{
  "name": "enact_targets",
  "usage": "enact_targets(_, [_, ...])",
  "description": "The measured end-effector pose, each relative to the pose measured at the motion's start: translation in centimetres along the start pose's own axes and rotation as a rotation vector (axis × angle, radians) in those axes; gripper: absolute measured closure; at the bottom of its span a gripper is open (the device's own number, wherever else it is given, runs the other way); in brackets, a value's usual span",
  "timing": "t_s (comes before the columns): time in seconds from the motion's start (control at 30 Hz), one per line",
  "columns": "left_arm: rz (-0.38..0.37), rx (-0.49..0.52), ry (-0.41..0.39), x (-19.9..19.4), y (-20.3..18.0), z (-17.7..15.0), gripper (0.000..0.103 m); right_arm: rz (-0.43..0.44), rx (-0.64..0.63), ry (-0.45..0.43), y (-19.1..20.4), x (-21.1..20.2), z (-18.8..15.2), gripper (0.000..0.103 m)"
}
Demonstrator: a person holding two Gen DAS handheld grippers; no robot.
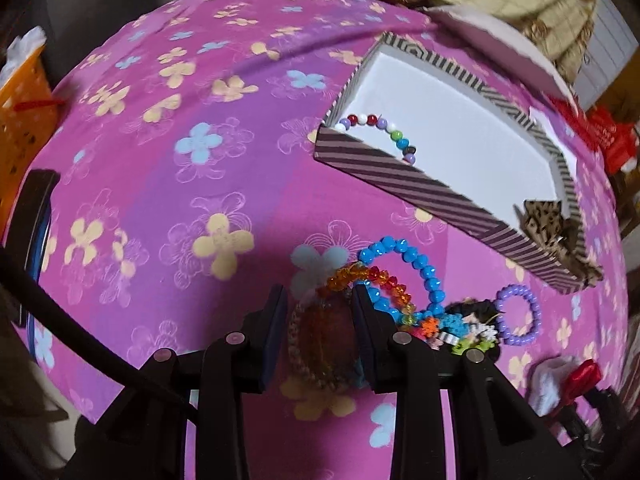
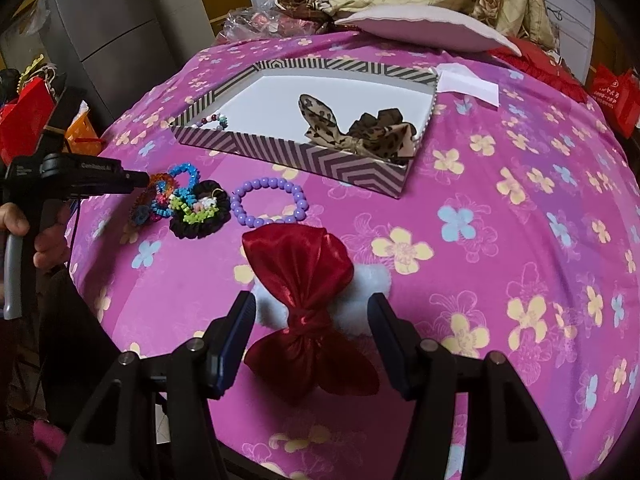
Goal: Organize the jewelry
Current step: 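Grasp the red bow with the right tool while the left tool grasps an amber bracelet, then set the red bow on the leopard bows while the left tool drops its bracelet in the tray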
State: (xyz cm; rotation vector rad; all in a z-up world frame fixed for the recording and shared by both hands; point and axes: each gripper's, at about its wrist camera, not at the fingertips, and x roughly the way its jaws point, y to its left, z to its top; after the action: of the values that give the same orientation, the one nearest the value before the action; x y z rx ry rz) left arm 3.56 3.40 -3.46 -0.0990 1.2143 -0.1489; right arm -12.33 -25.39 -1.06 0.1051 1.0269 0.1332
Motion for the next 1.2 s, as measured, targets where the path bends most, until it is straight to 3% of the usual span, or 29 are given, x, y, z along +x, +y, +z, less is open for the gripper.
enact_targets(0.13, [0.004,0.03,0.01,0.9,-0.3,0.4,0.059,0.012,0.017,-0.003,-0.4,0.4,0.2,0.042])
enact_targets(0.2, [-0.003,0.048,0.001,1.1,-0.7,0.4,0.069,0.023,0.027,-0.013,-0.7,0.4,0.3,0.069])
enact_targets(0.3, [0.005,0.066,-0.02,0.8,-0.8,0.5,0.081,0.025,0.025,-0.013,-0.8,0.6,0.3,0.081])
enact_targets(0.73, [-0.135,0.072,-0.126,-6.7,-1.7,0.6,0.082,0.086,0.038,-0.144,-0.9,-4.8,1.8,0.084])
enact_targets(1.2, [-0.134,0.117,-0.218,-11.3,-4.9,3.2,0.082,0.091,0.03,-0.188,-0.9,-5.4,5.1,0.084])
